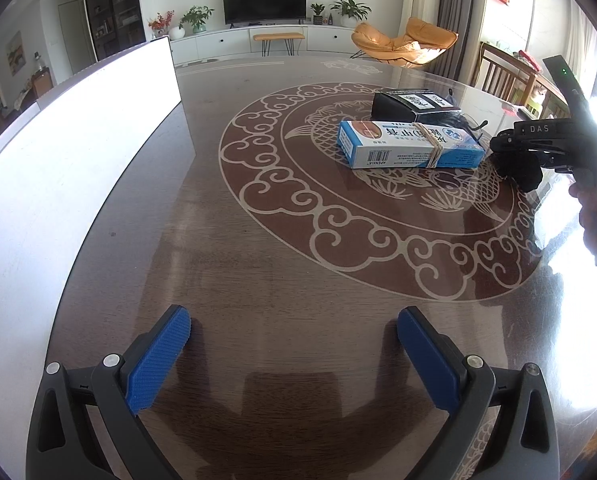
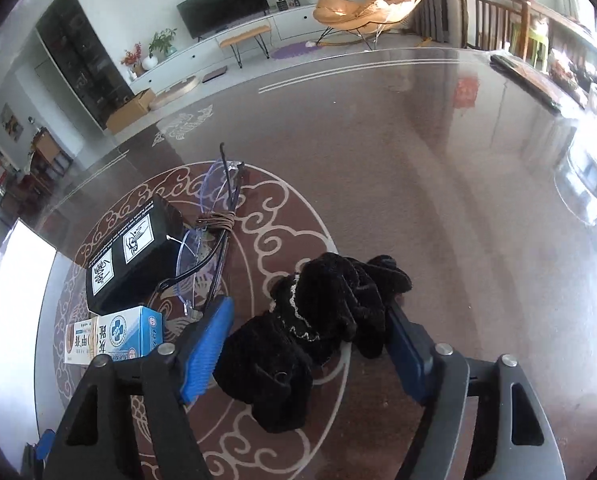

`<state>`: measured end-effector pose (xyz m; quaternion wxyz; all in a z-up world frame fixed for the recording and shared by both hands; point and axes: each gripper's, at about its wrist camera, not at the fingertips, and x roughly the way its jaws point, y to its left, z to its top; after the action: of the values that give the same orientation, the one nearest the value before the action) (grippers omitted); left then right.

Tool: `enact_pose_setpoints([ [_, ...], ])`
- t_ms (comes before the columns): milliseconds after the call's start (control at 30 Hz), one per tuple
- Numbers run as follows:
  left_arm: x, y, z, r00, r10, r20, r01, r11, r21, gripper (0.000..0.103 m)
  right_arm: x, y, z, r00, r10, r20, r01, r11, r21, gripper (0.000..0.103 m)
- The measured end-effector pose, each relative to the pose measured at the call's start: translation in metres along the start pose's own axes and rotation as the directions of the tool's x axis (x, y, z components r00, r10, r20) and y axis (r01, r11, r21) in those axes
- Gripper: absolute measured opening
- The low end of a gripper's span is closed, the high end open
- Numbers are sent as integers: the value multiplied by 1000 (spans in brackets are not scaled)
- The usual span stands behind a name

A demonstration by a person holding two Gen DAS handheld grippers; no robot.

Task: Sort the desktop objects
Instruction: 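Grasp the black knit item with the right tool and lift it, then grasp the blue-white ointment box with the left tool while the right tool holds the knit item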

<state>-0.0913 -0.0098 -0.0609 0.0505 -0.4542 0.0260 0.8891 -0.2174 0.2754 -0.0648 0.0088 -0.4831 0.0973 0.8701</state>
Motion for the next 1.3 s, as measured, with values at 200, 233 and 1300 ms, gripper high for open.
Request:
enact_pose_setpoints([
  [200, 0, 0, 0, 1000, 0, 0, 0, 1000, 0, 103, 2, 95, -34, 989, 137, -51, -146, 907, -396, 47],
  [233, 0, 0, 0, 1000, 0, 0, 0, 1000, 0, 103, -2, 110, -47, 980, 179, -81, -196, 865, -462, 47],
  [1300, 74, -18, 119, 983, 134, -128, -171, 921, -350, 103, -48, 78, -129, 966, 258, -9, -224, 819, -528, 55],
])
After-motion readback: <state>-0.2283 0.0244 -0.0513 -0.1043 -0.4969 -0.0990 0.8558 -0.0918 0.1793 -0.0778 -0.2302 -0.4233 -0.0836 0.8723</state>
